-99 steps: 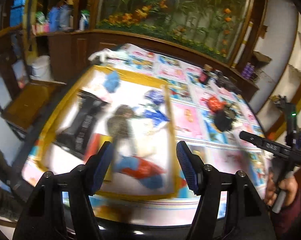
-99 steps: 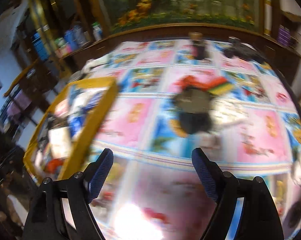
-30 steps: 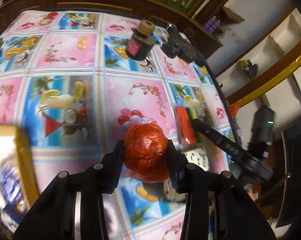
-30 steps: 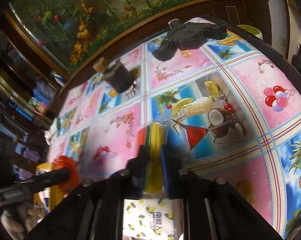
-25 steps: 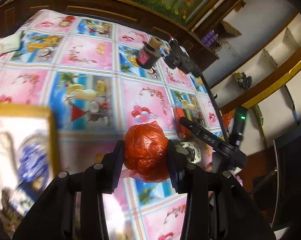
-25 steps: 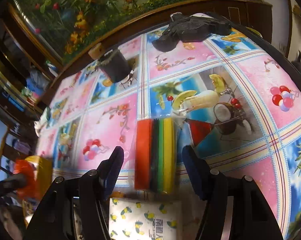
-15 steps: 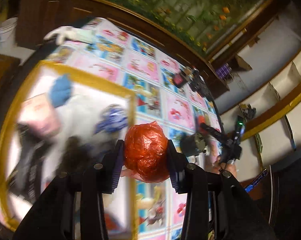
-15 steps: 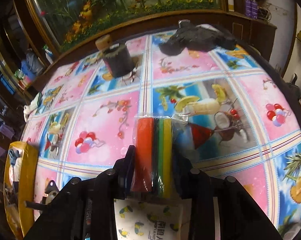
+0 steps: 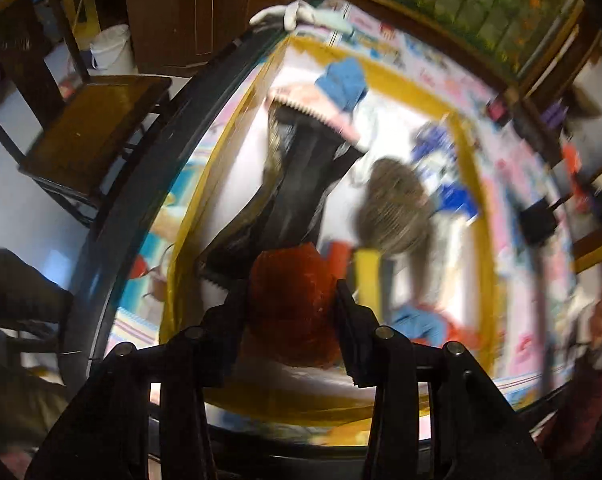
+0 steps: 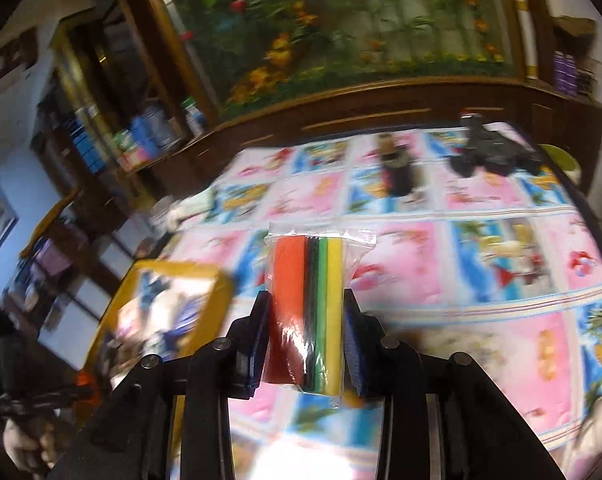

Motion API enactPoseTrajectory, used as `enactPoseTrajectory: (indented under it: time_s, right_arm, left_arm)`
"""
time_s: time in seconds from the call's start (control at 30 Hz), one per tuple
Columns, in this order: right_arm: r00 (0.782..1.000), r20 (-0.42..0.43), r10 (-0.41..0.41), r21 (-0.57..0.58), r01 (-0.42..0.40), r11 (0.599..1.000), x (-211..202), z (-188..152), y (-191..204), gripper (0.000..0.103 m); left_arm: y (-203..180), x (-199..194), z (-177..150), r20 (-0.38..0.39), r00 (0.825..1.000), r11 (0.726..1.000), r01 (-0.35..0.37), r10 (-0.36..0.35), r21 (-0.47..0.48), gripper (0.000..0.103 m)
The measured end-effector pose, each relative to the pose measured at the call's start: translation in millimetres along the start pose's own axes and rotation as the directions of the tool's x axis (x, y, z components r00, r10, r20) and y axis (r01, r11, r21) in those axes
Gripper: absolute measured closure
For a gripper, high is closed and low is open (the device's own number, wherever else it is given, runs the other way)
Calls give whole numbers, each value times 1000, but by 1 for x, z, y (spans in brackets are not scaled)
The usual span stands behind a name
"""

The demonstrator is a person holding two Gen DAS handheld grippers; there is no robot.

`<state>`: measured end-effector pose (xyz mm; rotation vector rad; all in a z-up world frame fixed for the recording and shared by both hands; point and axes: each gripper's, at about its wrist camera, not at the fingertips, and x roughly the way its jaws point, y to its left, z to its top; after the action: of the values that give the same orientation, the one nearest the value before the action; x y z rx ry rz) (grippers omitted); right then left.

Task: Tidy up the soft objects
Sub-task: 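Carry straw pack and red bag into the box and open both tools, then withdraw both tools from the box toward the remaining table items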

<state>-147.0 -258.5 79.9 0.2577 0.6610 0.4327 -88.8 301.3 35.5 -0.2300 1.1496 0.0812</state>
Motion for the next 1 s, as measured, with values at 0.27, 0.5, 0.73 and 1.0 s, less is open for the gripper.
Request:
enactPoseTrajectory:
  time_s: [0.27, 0.5, 0.73, 1.0]
  right_arm:
    - [983, -167, 77, -153, -103, 983, 62, -13, 104, 70]
    - [973, -229, -17, -215, -34, 976, 152, 13, 160, 70]
    - [957, -273, -98, -256, 26, 966, 214, 16, 181, 55]
    - [991, -124, -56, -240, 25, 970, 135, 4, 165, 28]
  left_arm:
    - [7, -16, -22, 99, 995, 999, -33, 28, 41, 55]
    - [-9, -41, -29, 284, 953, 985, -141, 107, 103, 37]
    - [-13, -43, -21, 342, 930, 982, -170, 131, 87, 32]
    - [-32, -50, -30, 387, 899, 961, -260, 205, 95, 32]
